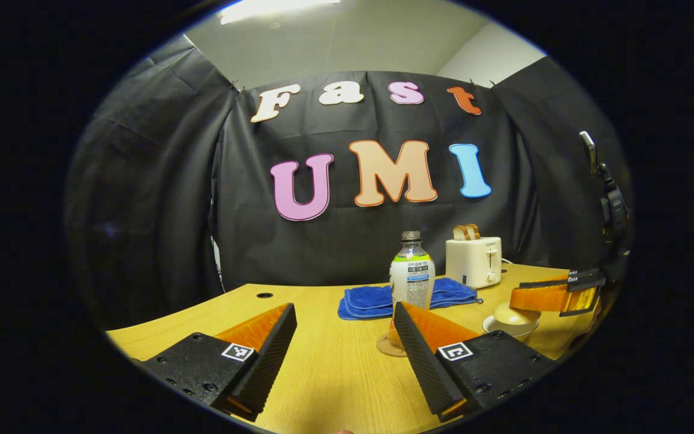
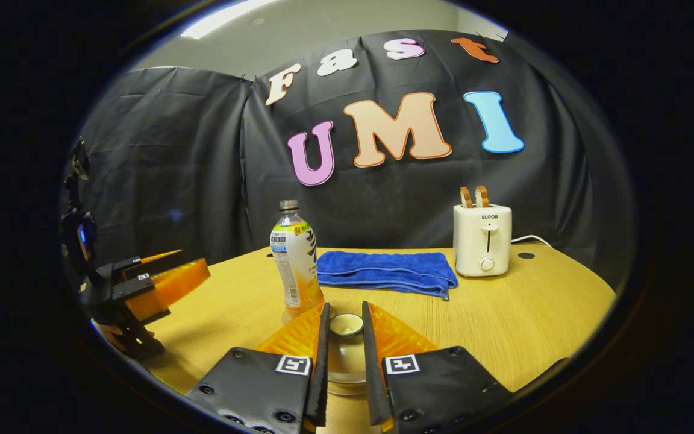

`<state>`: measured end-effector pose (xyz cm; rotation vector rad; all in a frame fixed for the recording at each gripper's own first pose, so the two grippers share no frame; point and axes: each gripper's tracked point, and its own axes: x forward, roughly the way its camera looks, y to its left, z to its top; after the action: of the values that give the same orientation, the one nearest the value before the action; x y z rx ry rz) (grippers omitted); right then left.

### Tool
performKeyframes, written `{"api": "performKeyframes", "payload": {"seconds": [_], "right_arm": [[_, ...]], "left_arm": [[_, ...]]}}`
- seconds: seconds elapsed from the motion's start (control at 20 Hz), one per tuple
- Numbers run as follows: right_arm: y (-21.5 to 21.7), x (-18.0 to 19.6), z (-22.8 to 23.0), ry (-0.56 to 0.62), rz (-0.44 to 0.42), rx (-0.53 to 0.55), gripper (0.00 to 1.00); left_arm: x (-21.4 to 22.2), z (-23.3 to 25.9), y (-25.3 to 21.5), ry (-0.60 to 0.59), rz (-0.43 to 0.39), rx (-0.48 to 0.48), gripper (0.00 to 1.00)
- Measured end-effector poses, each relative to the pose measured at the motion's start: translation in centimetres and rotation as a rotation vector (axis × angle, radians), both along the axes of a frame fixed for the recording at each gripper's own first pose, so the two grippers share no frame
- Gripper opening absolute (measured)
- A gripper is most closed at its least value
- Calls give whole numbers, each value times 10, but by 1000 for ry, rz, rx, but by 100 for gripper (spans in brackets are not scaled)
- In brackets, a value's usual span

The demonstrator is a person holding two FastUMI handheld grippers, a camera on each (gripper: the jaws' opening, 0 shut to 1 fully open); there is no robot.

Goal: Open the teacup lid with one hand, grasp the water bottle and pour water into the teacup with the other hand; after pouring, place the water bottle on the coaster and then close the teacup lid.

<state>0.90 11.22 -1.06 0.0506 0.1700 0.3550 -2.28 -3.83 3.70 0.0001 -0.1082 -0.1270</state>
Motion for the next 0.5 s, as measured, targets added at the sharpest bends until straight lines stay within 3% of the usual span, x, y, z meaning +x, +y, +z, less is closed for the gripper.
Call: {"api": "performKeyframes", "payload": {"seconds": [0.5], "right_arm": [[-2,6,-18,19,-25,-42,30]], "left_arm": [[1,-7,3,17,10,-27,94]]}}
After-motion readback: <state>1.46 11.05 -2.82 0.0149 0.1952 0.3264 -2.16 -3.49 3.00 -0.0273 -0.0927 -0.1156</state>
